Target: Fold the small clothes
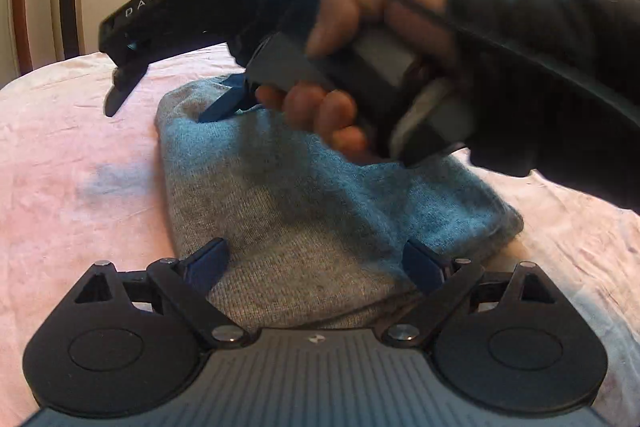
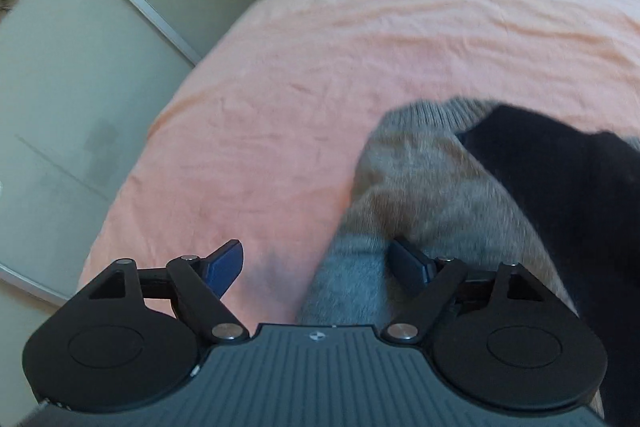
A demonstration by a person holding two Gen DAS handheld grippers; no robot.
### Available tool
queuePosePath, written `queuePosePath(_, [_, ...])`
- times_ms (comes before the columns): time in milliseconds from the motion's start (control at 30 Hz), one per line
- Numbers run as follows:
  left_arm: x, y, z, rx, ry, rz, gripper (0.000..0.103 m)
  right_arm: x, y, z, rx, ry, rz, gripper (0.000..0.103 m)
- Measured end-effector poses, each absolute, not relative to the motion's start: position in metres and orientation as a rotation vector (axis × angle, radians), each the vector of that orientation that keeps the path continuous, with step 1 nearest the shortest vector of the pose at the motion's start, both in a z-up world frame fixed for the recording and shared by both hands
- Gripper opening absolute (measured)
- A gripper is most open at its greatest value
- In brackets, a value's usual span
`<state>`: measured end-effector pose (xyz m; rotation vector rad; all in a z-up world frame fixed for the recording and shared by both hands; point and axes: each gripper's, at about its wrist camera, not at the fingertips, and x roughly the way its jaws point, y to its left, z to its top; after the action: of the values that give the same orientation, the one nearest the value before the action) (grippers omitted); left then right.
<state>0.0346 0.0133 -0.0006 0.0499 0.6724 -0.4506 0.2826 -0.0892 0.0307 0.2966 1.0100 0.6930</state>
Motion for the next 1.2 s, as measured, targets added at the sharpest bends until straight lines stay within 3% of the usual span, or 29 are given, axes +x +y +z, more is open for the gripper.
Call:
queuePosePath(133, [0.032, 0.015, 0.001, 0.040, 0.666, -0.452, 0.095, 0.277, -0.091, 0.045, 0.295, 1.036, 0.630, 0.088])
queuePosePath(233, [0.020, 0.036, 0.009, -0.071, 0.648, -0.442, 0.095, 0.245, -0.135, 0.061, 0.449, 0.996, 0.645, 0.088])
queuePosePath(300, [0.011, 0.064, 0.015, -0.222, 0.654, -0.423, 0.095, 0.210, -0.182, 0.071, 0.537, 0.922, 0.676, 0.097])
queuePosePath(367, [0.010, 0.098, 0.011, -0.442, 0.700, -0.418, 0.095, 0.177, -0.233, 0.070, 0.597, 0.884, 0.621, 0.100])
queuePosePath(500, [0.030, 0.137, -0.011, -0.822, 0.817, -0.438, 0.095, 0.123, -0.308, 0.040, 0.686, 0.940, 0.471, 0.096])
queuePosePath(733, [0.053, 0.099, -0.019, -0.837, 0.899, -0.542, 0.094, 0.088, -0.303, 0.002, 0.775, 1.049, 0.568, 0.081])
queuePosePath(767, [0.056, 0.095, -0.019, -0.830, 0.917, -0.539, 0.079, 0.088, -0.298, 0.002, 0.759, 1.044, 0.570, 0.075])
queuePosePath(800, [0.063, 0.091, -0.023, -0.829, 0.964, -0.531, 0.036, 0.093, -0.293, 0.001, 0.748, 1.062, 0.549, 0.048])
queuePosePath(833, [0.070, 0.084, -0.029, -0.814, 1.030, -0.509, 0.014, 0.097, -0.291, -0.003, 0.738, 1.092, 0.530, 0.028])
queuePosePath(867, [0.071, 0.080, -0.032, -0.792, 1.069, -0.492, 0.010, 0.098, -0.290, -0.005, 0.731, 1.091, 0.535, 0.022])
queuePosePath(1067, [0.029, 0.070, 0.008, -0.636, 0.990, -0.587, 0.010, 0.063, -0.297, 0.017, 0.612, 1.035, 0.622, 0.021])
queuePosePath(1200, [0.005, 0.067, -0.009, -0.527, 1.035, -0.574, 0.013, 0.043, -0.308, 0.008, 0.558, 1.043, 0.590, 0.026])
